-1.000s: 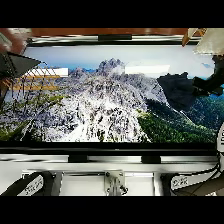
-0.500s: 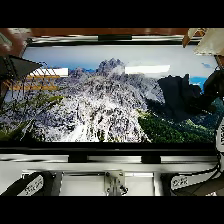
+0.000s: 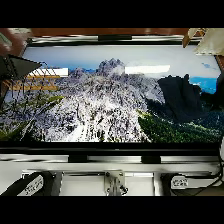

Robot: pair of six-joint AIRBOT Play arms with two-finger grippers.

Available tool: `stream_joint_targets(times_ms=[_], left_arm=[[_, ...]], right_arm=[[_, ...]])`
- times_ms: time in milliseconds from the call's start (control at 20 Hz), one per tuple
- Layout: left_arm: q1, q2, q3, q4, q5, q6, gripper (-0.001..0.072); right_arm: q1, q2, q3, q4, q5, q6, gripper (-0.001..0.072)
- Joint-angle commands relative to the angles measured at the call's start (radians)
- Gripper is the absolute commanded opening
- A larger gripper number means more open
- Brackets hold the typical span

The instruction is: Fold the shirts.

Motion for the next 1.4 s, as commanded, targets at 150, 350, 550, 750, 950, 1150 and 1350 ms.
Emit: stream_joint_targets(times_ms=[150,350,550,750,950,1150,1350], left_arm=[[0.0,0.0,0.0,0.0,0.01,0.0,0.0039],[0.0,0.0,0.0,0.0,0.01,-0.001,0.0039],[0.0,0.0,0.0,0.0,0.011,-0.004,0.0039],[0.0,0.0,0.0,0.0,0.05,-0.005,0.0039],[0.0,0.0,0.0,0.0,0.054,-0.024,0.0039],[-0.029,0.0,0.0,0.001,0.055,-0.023,0.0039],[-0.063,0.0,0.0,0.009,0.058,-0.022,0.0038]], right_arm=[[-0.004,-0.029,0.023,0.41,0.367,-0.033,0.0213],[-0.004,-0.142,0.023,0.404,0.34,-0.033,0.0214],[-0.004,-0.227,0.023,0.404,0.405,-0.033,0.0213],[-0.005,-0.235,0.024,0.211,0.422,0.039,0.0214],[-0.036,-0.226,0.023,-0.05,0.296,0.183,0.0213],[-0.11,-0.227,0.023,0.064,0.252,0.149,0.0286],[-0.153,-0.19,0.023,0.284,0.214,-0.048,0.0507]])
